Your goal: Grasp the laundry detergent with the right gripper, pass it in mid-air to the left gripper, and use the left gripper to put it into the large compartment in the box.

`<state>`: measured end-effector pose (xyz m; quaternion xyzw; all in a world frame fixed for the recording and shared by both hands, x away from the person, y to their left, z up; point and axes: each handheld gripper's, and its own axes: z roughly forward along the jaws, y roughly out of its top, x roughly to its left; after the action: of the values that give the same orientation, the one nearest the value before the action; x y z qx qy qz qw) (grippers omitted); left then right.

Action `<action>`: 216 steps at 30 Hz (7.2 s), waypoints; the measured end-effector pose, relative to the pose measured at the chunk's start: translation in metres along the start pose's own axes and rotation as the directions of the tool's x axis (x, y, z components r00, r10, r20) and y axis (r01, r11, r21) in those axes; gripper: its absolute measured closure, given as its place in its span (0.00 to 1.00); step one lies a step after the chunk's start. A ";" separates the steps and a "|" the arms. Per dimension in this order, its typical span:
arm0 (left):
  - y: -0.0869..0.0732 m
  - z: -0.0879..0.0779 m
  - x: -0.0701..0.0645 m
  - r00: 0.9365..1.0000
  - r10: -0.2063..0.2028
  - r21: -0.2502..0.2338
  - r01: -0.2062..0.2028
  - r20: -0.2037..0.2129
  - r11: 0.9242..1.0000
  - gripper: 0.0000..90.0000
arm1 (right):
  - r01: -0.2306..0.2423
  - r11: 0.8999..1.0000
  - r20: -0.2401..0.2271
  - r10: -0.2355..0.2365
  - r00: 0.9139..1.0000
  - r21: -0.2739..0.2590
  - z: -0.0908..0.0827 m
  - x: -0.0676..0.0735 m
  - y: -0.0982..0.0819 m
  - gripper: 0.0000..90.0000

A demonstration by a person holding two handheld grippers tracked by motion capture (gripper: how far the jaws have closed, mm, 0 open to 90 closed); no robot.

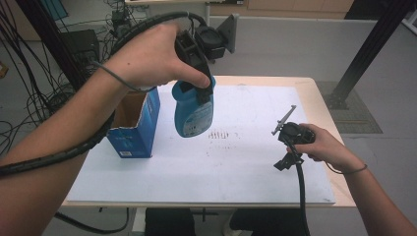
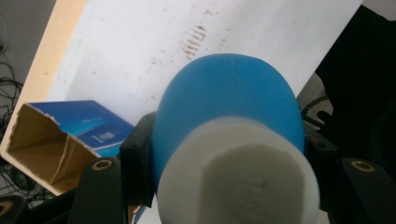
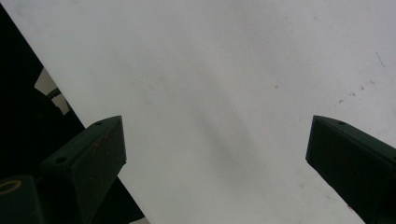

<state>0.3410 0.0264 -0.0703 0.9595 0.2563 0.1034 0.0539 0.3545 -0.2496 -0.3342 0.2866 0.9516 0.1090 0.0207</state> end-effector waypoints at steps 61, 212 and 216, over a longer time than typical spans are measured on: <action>-0.111 0.019 0.190 0.664 -0.742 -0.009 0.745 -0.098 0.668 0.42 | -0.035 0.999 0.009 0.035 0.999 -0.020 0.012 -0.007 0.001 0.06; -0.144 0.213 0.178 0.603 -0.796 0.159 0.792 -0.049 0.590 0.42 | -0.028 1.000 -0.015 0.028 0.999 -0.011 0.024 -0.004 0.007 0.06; -0.144 0.213 0.177 0.603 -0.796 0.159 0.792 -0.050 0.590 0.42 | -0.026 1.000 -0.017 0.026 1.000 -0.012 0.024 -0.004 0.007 0.06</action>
<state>0.4703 0.2290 -0.2693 0.7471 0.6636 0.0344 0.0185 0.3643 -0.2416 -0.3560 0.2979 0.9473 0.1175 0.0132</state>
